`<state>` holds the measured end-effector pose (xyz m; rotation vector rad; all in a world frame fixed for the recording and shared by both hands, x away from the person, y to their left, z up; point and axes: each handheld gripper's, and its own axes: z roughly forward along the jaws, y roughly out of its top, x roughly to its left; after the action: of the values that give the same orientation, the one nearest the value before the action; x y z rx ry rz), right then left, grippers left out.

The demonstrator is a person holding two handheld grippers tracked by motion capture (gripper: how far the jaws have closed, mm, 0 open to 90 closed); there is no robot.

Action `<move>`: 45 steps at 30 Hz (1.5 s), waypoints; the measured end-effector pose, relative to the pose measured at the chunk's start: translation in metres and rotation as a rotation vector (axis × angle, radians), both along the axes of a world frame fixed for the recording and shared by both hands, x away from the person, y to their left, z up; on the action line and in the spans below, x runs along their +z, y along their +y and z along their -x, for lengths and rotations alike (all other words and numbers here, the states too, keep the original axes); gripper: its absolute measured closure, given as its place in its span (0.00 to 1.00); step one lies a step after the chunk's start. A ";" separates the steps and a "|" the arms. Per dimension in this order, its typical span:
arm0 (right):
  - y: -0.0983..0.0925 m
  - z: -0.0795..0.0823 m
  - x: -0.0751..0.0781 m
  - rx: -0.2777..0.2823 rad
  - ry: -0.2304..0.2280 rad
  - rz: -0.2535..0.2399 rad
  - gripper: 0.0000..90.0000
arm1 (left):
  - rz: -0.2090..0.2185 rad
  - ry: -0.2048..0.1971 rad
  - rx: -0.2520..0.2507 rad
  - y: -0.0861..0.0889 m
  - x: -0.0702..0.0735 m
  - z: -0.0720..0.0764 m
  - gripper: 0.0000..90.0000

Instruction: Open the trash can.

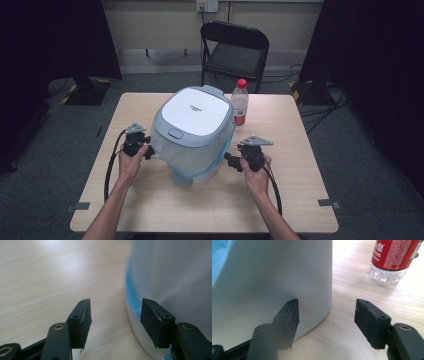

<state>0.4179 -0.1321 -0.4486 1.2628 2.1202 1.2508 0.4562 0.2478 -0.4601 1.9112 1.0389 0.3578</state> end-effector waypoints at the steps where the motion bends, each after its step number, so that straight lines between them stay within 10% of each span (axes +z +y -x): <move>1: 0.001 -0.001 -0.001 0.004 -0.004 -0.007 0.45 | 0.000 0.000 0.000 0.000 0.000 0.000 0.54; 7: 0.001 -0.011 -0.002 0.013 0.002 -0.029 0.53 | -0.005 -0.022 -0.032 -0.004 0.009 0.016 0.70; 10: 0.003 -0.022 -0.001 -0.004 -0.010 -0.025 0.63 | 0.068 -0.015 -0.070 -0.002 0.011 0.033 0.70; 14: 0.008 -0.035 0.000 -0.039 0.002 -0.030 0.60 | 0.057 -0.011 -0.082 0.000 0.011 0.045 0.60; 20: 0.007 -0.039 0.003 -0.019 -0.016 0.013 0.47 | 0.036 0.005 0.009 0.016 0.011 0.034 0.57; 30: 0.013 -0.041 0.005 0.015 -0.013 0.007 0.59 | 0.027 -0.033 0.073 0.006 0.023 0.004 0.52; 45: 0.042 -0.027 0.005 0.158 0.005 -0.020 0.76 | 0.088 -0.052 0.055 0.030 0.018 0.034 0.77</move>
<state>0.4451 -0.0898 -0.4432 1.1252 2.2538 1.3371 0.4222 0.2779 -0.4422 1.7889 1.0572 0.3852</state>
